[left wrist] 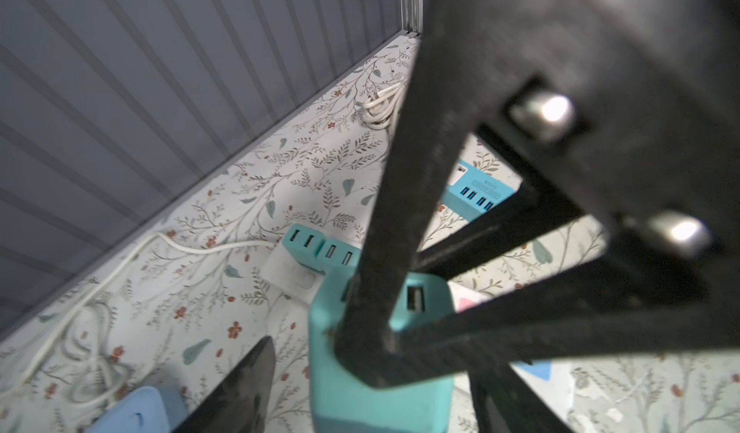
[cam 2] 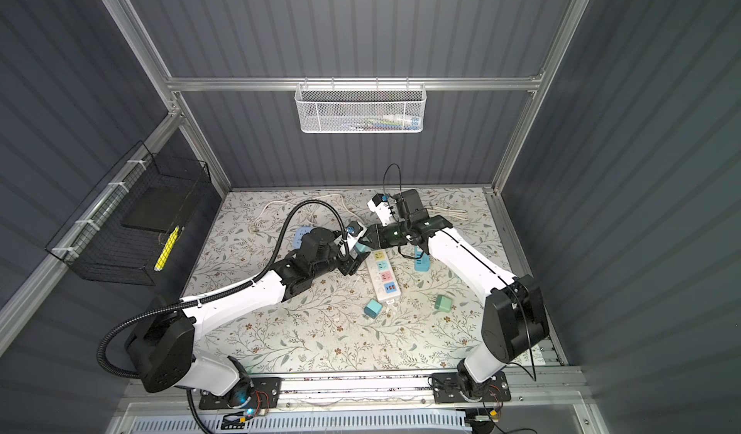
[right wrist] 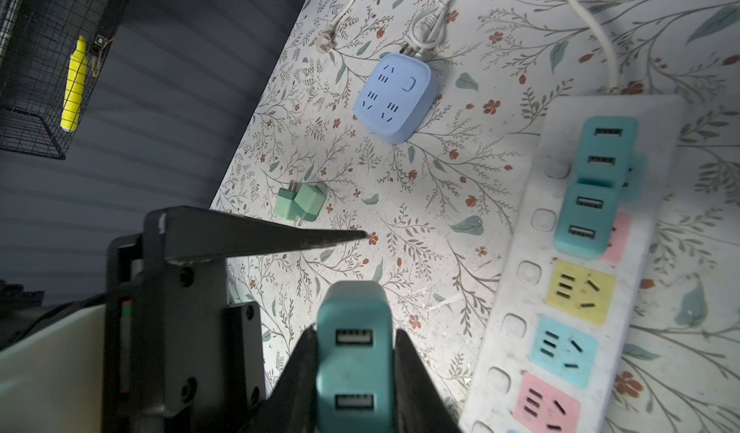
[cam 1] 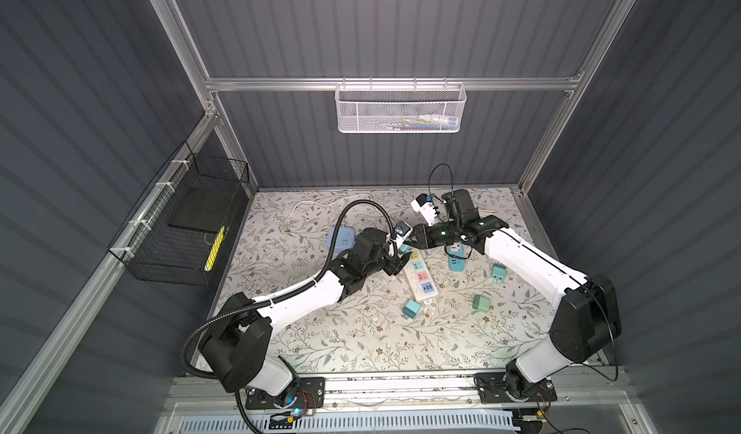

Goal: Insert the plug
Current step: 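Grasp the teal adapter with the right gripper while the left gripper releases, then carry the adapter with the right gripper over the yellow socket while left withdraws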

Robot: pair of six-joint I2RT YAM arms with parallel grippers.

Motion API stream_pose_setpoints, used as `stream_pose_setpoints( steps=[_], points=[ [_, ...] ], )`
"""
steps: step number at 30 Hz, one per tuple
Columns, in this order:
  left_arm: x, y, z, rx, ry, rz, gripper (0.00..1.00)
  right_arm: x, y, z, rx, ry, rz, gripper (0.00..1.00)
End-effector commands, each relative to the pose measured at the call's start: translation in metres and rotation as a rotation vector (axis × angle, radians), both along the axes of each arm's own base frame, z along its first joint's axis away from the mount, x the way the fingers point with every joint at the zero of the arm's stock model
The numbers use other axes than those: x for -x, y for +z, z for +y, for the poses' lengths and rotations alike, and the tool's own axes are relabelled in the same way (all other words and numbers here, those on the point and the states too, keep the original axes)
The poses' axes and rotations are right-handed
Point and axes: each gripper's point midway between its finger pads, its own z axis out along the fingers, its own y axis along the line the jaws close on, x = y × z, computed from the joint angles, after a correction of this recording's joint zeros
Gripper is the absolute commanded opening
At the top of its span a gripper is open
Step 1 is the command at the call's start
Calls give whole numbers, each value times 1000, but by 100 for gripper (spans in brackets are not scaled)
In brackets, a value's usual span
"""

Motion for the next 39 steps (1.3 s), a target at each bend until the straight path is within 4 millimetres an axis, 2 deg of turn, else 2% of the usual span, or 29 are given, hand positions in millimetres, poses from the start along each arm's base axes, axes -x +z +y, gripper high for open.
stream_pose_setpoints(
  steps=[1, 3, 9, 14, 17, 21, 29, 39],
  points=[
    [-8, 25, 14, 51, 102, -61, 93, -12, 11, -8, 12, -69, -73, 15],
    [-13, 28, 23, 68, 164, -78, 100, -18, 9, -13, 42, -103, -99, 15],
    [-32, 40, 55, 84, 384, -129, 100, -37, -4, -33, 129, -224, -178, 14],
    [-42, 45, 78, 111, 518, -134, 100, -43, -30, -42, 197, -256, -200, 14],
    [-43, 43, 79, 180, 483, -66, 100, -44, -43, -38, 207, -233, -188, 14],
    [-54, 36, 82, 207, 488, 11, 100, -49, -61, -44, 257, -249, -195, 13],
    [-55, 31, 82, 200, 496, 24, 100, -42, -94, -51, 309, -258, -150, 13],
    [-55, 26, 78, 202, 477, 43, 100, -50, -110, -52, 331, -330, -152, 13]
  ],
)
